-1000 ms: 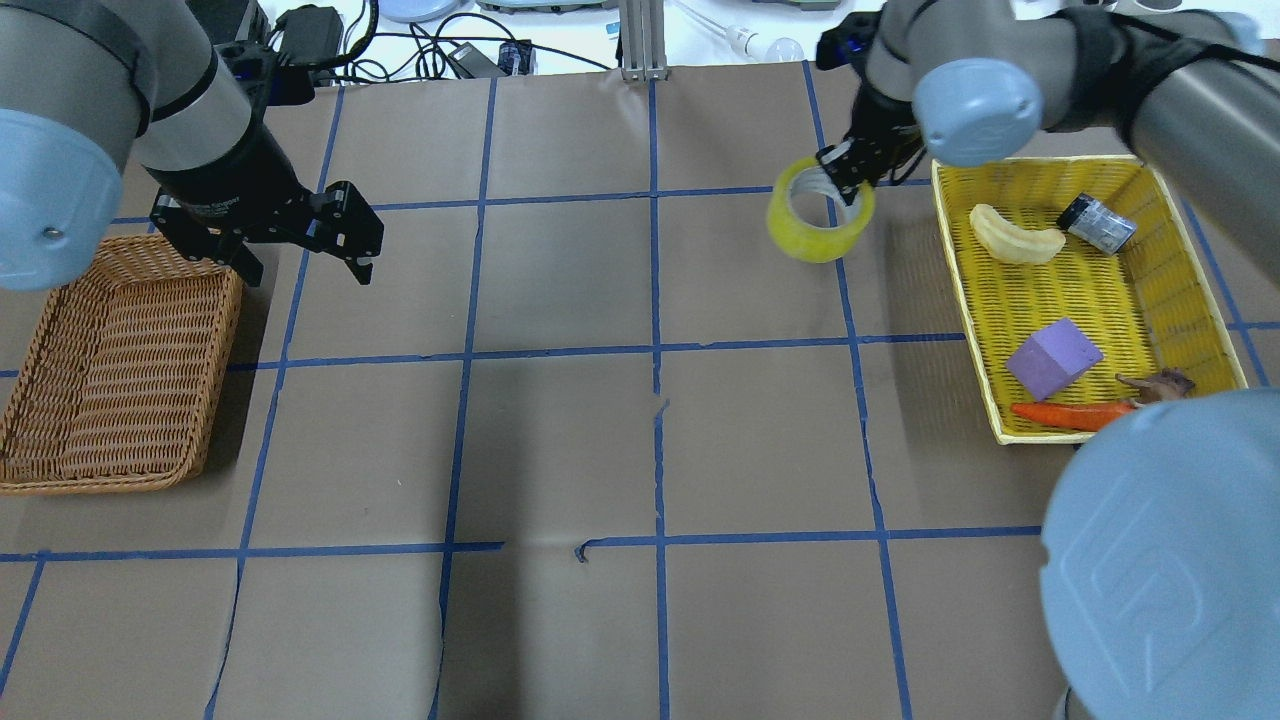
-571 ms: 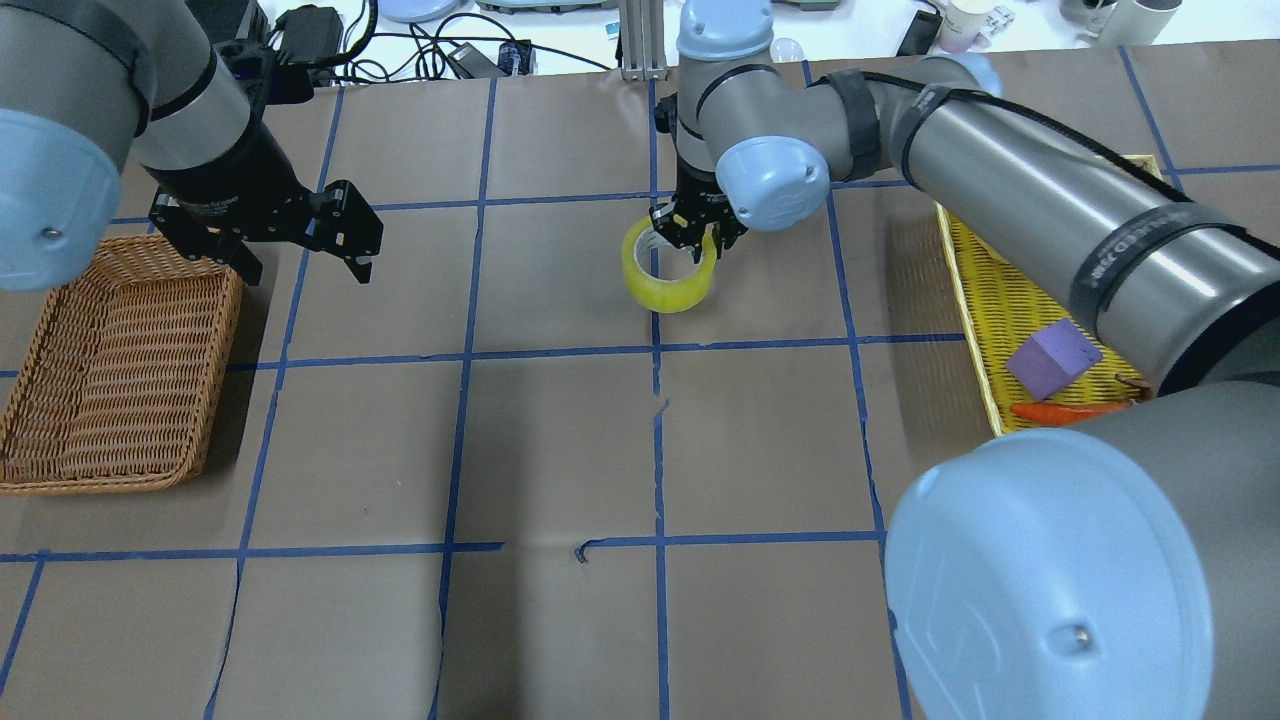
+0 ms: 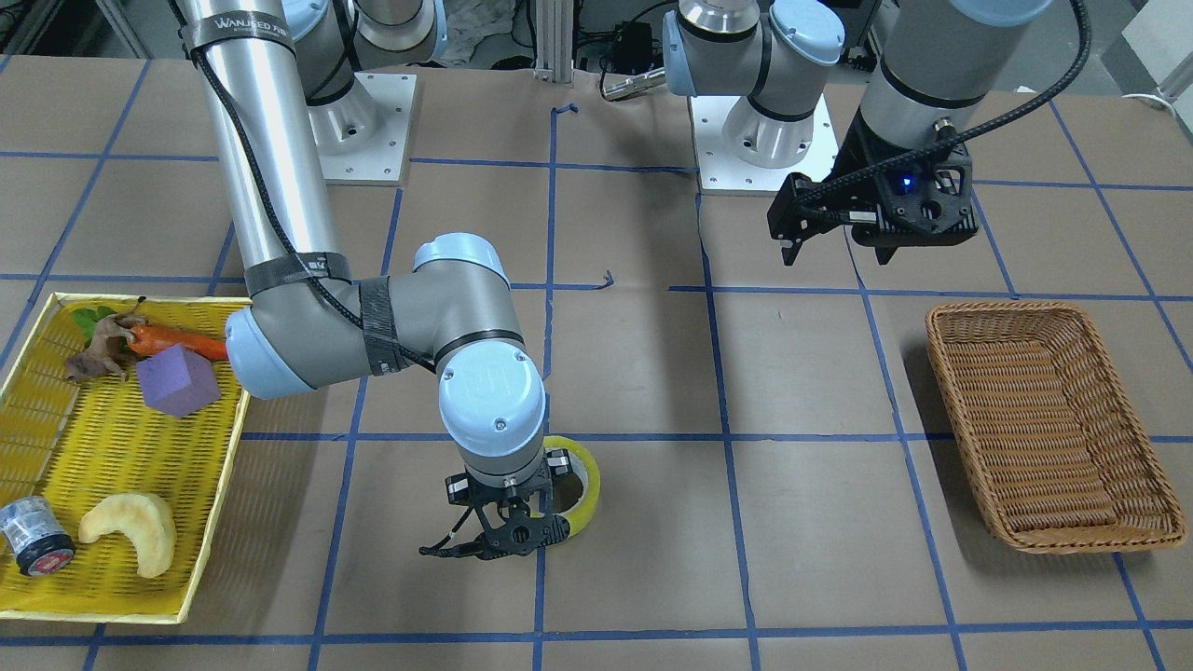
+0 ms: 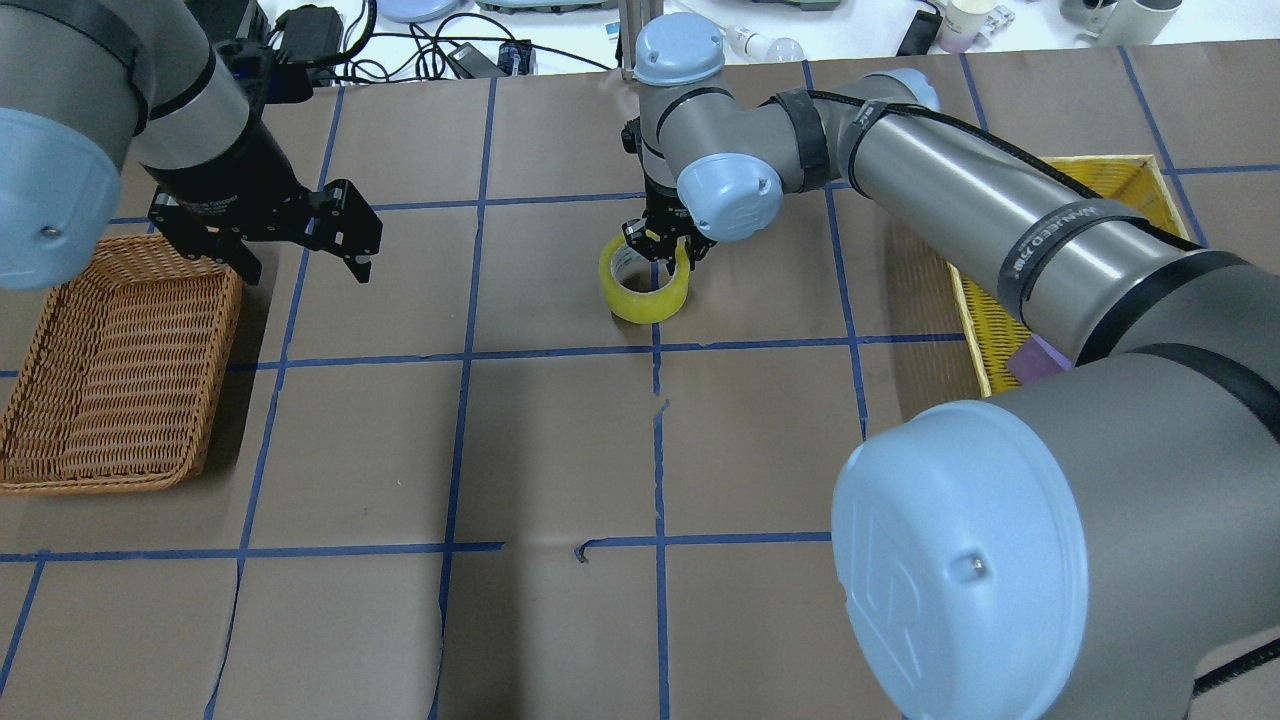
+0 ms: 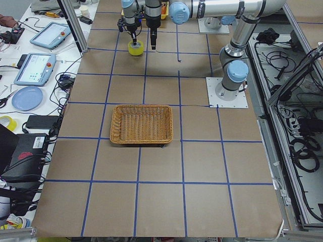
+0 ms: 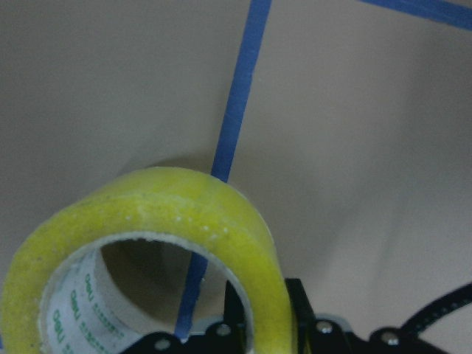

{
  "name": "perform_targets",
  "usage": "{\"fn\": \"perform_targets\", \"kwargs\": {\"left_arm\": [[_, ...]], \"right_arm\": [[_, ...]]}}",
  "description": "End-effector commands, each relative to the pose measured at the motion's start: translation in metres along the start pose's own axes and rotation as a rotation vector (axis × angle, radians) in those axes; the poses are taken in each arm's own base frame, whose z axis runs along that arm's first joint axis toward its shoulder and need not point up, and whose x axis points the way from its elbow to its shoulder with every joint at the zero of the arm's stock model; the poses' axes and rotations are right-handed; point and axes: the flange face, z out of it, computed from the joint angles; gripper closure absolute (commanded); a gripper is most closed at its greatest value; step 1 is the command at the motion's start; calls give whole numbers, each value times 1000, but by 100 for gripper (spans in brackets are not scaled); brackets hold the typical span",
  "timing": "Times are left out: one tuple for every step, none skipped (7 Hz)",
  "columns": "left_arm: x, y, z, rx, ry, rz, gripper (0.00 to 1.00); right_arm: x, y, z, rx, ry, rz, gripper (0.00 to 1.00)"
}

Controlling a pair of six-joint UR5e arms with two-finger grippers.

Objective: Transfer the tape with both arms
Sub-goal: 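Set the tape roll down, open the right gripper and withdraw it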

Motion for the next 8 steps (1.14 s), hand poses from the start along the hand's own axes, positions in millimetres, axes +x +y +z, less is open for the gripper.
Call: {"fn": "perform_targets", "kwargs": {"left_arm": [[1, 0, 0, 0, -1, 1, 0], [1, 0, 1, -1, 0, 1, 0], [0, 0, 1, -3, 0, 0, 0], [1, 0, 1, -3, 0, 1, 0], [1, -2, 4, -9, 1, 2, 0], [1, -6, 8, -17, 0, -1, 0], [-1, -10, 9, 1, 1, -14, 0], [-10, -24, 11, 47, 8, -43, 0]], "right_arm": [[1, 0, 7, -11, 5, -6, 36], [0, 0, 5, -8, 3, -6, 5], [2, -1, -14, 19, 2, -3, 0], [5, 9, -61, 81, 1, 0, 0], [21, 22, -102, 77, 4, 23, 0], [57, 41, -152, 85, -5, 74, 0], [89, 70, -201, 74, 3, 118, 0], [120, 102, -241, 56, 10, 123, 0]]}}
